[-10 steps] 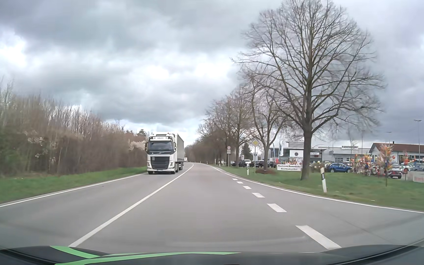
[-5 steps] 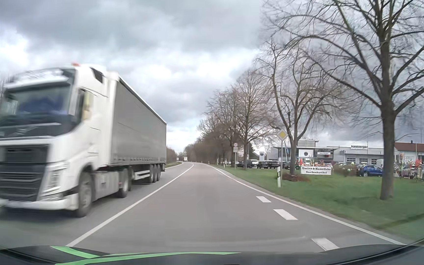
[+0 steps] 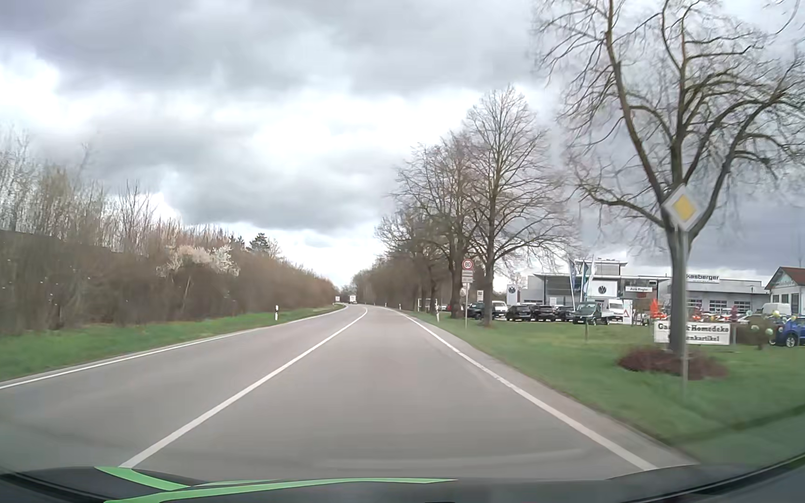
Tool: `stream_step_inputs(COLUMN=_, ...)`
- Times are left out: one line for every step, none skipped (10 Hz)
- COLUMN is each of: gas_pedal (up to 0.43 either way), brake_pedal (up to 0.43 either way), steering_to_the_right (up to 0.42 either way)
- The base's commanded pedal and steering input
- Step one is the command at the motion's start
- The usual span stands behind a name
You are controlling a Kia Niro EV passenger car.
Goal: Follow the waypoints while adhering to traffic rules and regulations
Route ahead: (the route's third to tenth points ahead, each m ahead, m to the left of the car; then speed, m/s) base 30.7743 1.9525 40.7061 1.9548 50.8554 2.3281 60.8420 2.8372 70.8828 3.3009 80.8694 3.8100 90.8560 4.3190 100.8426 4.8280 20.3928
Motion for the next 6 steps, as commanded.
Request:
stream_step_inputs(gas_pedal=0.209, brake_pedal=0.000, steering_to_the_right=-0.003)
stream_step_inputs(gas_pedal=0.209, brake_pedal=0.000, steering_to_the_right=-0.003)
stream_step_inputs(gas_pedal=0.209, brake_pedal=0.000, steering_to_the_right=-0.003)
stream_step_inputs(gas_pedal=0.209, brake_pedal=0.000, steering_to_the_right=-0.003)
stream_step_inputs(gas_pedal=0.209, brake_pedal=0.000, steering_to_the_right=-0.003)
stream_step_inputs(gas_pedal=0.209, brake_pedal=0.000, steering_to_the_right=-0.003)
